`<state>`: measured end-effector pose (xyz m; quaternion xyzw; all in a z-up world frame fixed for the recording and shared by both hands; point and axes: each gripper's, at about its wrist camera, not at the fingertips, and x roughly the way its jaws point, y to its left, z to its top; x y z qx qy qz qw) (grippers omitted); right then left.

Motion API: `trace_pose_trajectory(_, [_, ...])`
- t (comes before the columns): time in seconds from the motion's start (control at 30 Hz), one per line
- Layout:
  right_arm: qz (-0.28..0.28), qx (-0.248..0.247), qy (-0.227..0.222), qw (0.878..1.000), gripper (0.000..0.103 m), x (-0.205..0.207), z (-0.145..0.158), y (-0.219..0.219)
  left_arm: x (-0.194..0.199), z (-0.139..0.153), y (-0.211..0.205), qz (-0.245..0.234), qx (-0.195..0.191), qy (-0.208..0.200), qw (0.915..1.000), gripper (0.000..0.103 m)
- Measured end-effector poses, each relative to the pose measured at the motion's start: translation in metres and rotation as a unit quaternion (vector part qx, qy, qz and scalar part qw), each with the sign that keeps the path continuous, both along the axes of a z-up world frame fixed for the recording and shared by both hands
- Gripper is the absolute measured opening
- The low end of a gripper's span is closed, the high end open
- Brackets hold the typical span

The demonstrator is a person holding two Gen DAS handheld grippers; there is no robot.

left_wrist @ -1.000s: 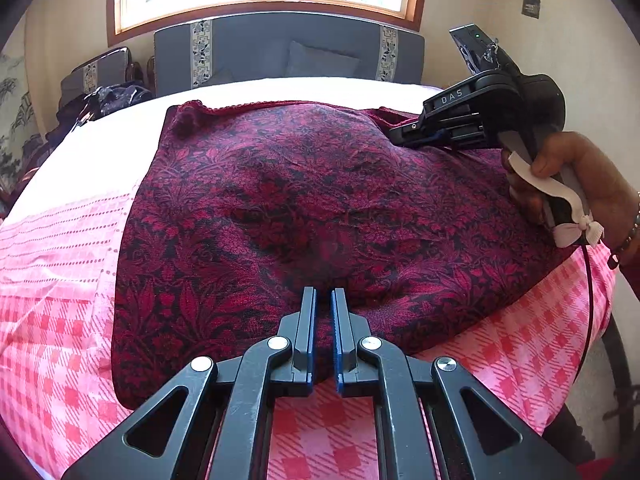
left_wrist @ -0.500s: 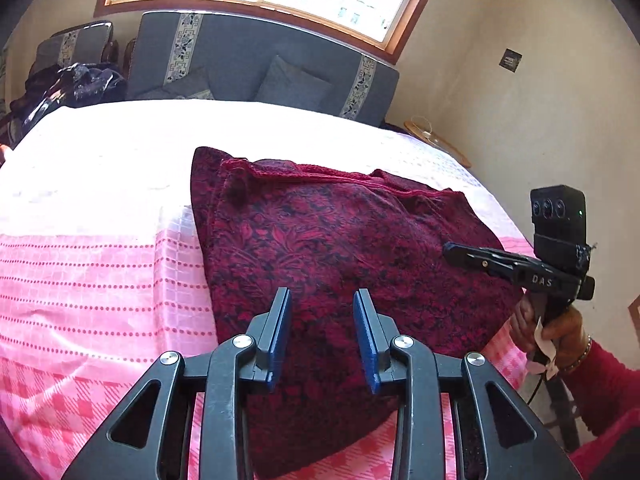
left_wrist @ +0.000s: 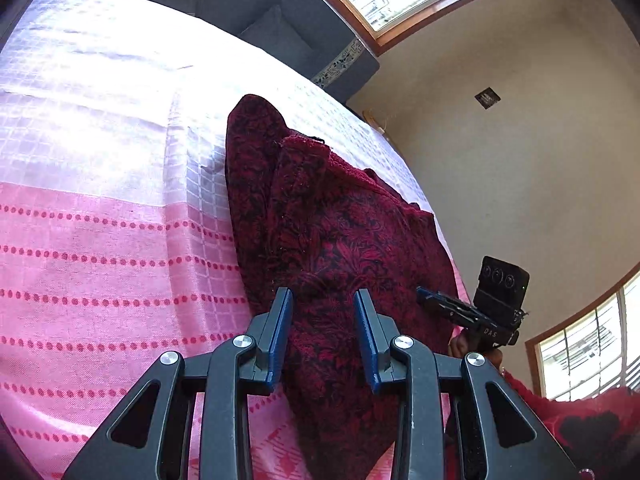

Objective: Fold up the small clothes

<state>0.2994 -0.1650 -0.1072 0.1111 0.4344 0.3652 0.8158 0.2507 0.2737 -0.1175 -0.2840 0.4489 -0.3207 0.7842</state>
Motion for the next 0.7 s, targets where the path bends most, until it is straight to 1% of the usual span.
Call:
trace_pose_trajectory(0.03, [0.000, -0.001, 0.001, 1.000, 0.025, -0.001, -0.001, 0.000, 0.003, 0.000, 0.005, 0.010, 0.000, 0.001, 1.0000, 0.033])
trace_pose_trajectory(0.1, [-0.003, 0.003, 0.004, 1.000, 0.025, -0.001, -0.004, 0.000, 0.012, -0.004, 0.013, 0.014, -0.021, 0.021, 0.9995, 0.033])
trace_pose_trajectory(0.13, [-0.003, 0.005, 0.005, 1.000, 0.025, -0.001, -0.004, -0.001, 0.017, -0.007, 0.016, 0.010, -0.036, 0.036, 0.9987, 0.038])
trace_pose_trajectory(0.17, [-0.003, 0.006, 0.006, 1.000, 0.025, -0.002, -0.005, -0.001, 0.019, -0.011, 0.016, 0.004, -0.046, 0.047, 0.9978, 0.046])
trace_pose_trajectory(0.2, [-0.004, 0.008, 0.008, 1.000, 0.026, -0.001, -0.005, -0.002, 0.022, -0.013, 0.015, 0.001, -0.046, 0.055, 0.9974, 0.048])
trace_pose_trajectory(0.23, [-0.006, 0.010, 0.011, 1.000, 0.026, 0.000, -0.006, -0.002, 0.021, -0.011, 0.012, -0.006, -0.046, 0.049, 0.9977, 0.049])
trace_pose_trajectory(0.27, [-0.006, 0.012, 0.013, 1.000, 0.026, 0.002, -0.006, -0.003, 0.022, -0.011, 0.009, -0.021, -0.054, 0.051, 0.9970, 0.053])
trace_pose_trajectory(0.33, [-0.008, 0.014, 0.016, 1.000, 0.026, 0.003, -0.007, -0.003, 0.024, -0.008, 0.002, -0.039, -0.057, 0.049, 0.9964, 0.058])
trace_pose_trajectory(0.4, [-0.009, 0.015, 0.017, 1.000, 0.026, 0.004, -0.009, -0.006, 0.027, -0.008, -0.004, -0.054, -0.064, 0.048, 0.9953, 0.060])
trace_pose_trajectory(0.5, [-0.011, 0.014, 0.015, 1.000, 0.026, 0.002, -0.009, -0.005, 0.036, -0.010, -0.005, -0.066, -0.092, 0.048, 0.9924, 0.060])
trace_pose_trajectory(0.63, [-0.014, 0.014, 0.011, 1.000, 0.028, 0.000, -0.009, -0.003, 0.045, -0.015, -0.002, -0.059, -0.150, 0.048, 0.9858, 0.061])
trace_pose_trajectory(0.7, [-0.013, 0.013, 0.008, 1.000, 0.030, -0.003, -0.009, -0.001, 0.045, -0.017, 0.003, -0.052, -0.170, 0.043, 0.9832, 0.061])
